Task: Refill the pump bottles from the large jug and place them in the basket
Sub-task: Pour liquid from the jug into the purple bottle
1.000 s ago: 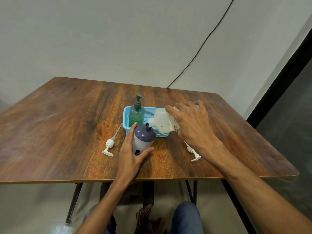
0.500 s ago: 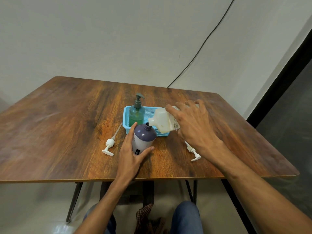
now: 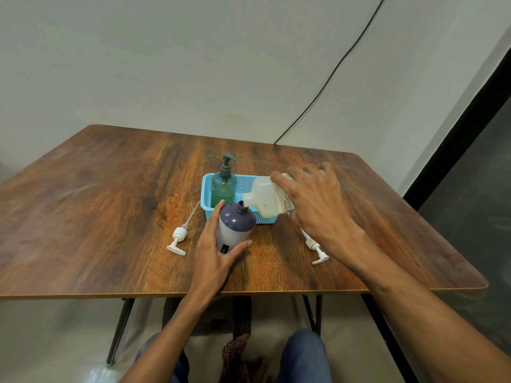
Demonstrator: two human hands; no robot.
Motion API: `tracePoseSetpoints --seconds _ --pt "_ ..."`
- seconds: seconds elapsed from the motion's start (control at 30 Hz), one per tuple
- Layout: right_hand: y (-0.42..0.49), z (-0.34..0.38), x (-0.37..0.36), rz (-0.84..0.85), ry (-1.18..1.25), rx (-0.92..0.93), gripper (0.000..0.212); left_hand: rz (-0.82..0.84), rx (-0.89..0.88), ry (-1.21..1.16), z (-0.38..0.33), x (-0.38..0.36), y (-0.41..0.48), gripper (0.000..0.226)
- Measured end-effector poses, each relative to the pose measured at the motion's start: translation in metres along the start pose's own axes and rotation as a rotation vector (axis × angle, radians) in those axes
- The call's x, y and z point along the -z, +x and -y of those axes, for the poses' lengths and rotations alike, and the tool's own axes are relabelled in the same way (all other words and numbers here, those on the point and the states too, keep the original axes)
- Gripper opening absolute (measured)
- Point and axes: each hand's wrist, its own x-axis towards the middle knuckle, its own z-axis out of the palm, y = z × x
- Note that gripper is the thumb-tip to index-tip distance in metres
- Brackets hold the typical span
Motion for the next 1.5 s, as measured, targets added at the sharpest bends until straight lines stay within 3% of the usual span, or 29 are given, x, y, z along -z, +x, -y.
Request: tracePoseSetpoints --seconds 1.5 --pt "0.0024 0.0008 0.0044 0.017 -0.028 0.011 0.072 0.005 0.008 0.009 -0.0011 0.0010 0.0006 0.099"
